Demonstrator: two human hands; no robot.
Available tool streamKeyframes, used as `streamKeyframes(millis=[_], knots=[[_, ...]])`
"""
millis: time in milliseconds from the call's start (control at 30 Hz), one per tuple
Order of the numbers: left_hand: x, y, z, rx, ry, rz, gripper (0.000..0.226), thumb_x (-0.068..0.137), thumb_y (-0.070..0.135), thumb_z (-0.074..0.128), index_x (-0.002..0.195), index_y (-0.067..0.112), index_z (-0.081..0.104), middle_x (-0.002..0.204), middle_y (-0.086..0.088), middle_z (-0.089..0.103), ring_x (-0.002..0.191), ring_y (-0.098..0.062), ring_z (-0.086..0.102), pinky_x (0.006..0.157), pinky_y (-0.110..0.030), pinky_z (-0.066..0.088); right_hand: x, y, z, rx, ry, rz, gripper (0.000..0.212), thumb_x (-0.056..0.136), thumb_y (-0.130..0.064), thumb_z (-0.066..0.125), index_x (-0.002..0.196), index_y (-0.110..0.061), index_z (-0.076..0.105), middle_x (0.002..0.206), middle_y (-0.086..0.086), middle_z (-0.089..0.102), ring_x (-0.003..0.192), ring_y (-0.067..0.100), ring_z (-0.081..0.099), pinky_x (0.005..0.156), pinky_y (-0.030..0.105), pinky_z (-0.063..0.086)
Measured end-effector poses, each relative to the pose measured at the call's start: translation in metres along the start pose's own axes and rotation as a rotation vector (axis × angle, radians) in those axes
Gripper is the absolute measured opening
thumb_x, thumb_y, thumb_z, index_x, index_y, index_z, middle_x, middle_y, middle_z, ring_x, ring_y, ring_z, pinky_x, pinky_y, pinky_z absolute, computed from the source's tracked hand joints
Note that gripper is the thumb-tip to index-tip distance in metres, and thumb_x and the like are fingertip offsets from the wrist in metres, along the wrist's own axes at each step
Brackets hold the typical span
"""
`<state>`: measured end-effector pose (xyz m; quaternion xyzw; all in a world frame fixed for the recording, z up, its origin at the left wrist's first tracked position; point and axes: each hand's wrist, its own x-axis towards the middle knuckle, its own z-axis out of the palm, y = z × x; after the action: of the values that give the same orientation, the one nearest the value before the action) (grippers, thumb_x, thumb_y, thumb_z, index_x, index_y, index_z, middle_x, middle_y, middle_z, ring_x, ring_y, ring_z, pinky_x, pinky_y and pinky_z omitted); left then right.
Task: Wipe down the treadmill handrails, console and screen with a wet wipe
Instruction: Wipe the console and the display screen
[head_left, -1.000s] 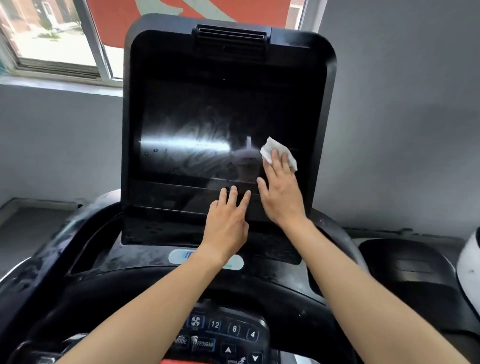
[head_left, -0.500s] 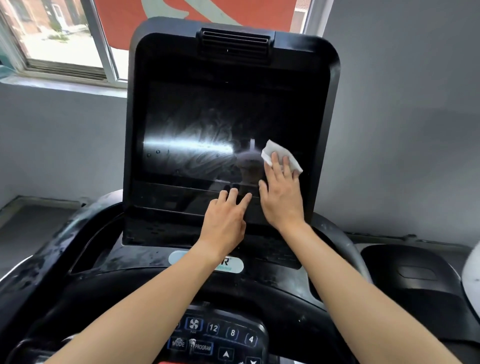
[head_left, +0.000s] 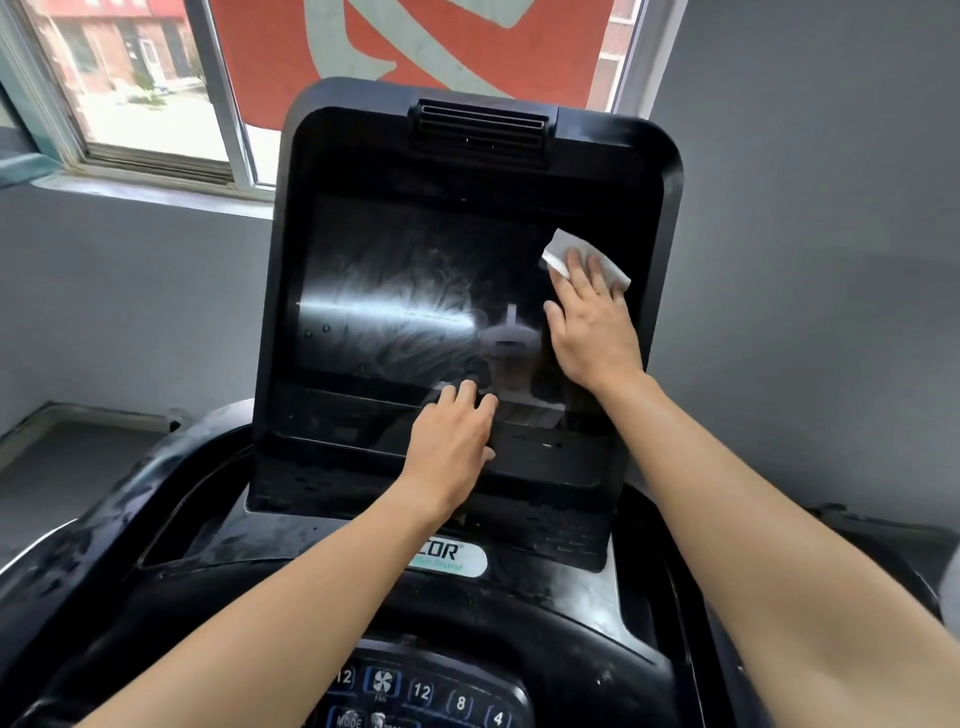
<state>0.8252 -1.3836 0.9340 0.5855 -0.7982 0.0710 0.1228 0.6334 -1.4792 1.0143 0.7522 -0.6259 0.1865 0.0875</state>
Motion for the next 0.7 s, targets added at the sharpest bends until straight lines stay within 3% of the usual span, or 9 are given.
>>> streamKeyframes(millis=[167, 400, 700], knots=[[0.002, 0.002, -0.003, 0.02, 0.005, 0.002, 0.065, 0.081, 0.046, 0.083, 0.131, 0.019, 0.052, 0.132, -0.008, 0.053, 0.113, -0.025, 0.055, 0.083, -0.034, 0.049, -0.011, -0.015, 0.01, 0.055, 0.026, 0.058, 0.058, 0.11, -0.037, 0.028, 0.164, -0.015, 0.02, 0.172, 0.003, 0.006, 0.159, 0.025, -0.002, 0.127, 0.055, 0.007], [0.005, 0.003, -0.004, 0.034, 0.012, -0.004, 0.064, 0.081, 0.044, 0.082, 0.131, 0.02, 0.05, 0.132, -0.007, 0.052, 0.114, -0.024, 0.054, 0.084, -0.034, 0.047, -0.049, -0.013, 0.036, -0.048, 0.043, -0.056, 0.058, 0.109, -0.037, 0.03, 0.163, -0.015, 0.024, 0.172, 0.0, 0.012, 0.159, 0.026, 0.003, 0.126, 0.057, 0.016], [0.003, 0.004, -0.005, 0.009, 0.006, -0.016, 0.064, 0.08, 0.044, 0.084, 0.129, 0.019, 0.051, 0.13, -0.007, 0.053, 0.111, -0.025, 0.055, 0.08, -0.034, 0.046, -0.02, 0.002, 0.018, 0.16, 0.103, 0.041, 0.056, 0.11, -0.029, 0.035, 0.163, -0.017, 0.023, 0.172, 0.002, 0.012, 0.159, 0.025, 0.001, 0.128, 0.05, 0.004]])
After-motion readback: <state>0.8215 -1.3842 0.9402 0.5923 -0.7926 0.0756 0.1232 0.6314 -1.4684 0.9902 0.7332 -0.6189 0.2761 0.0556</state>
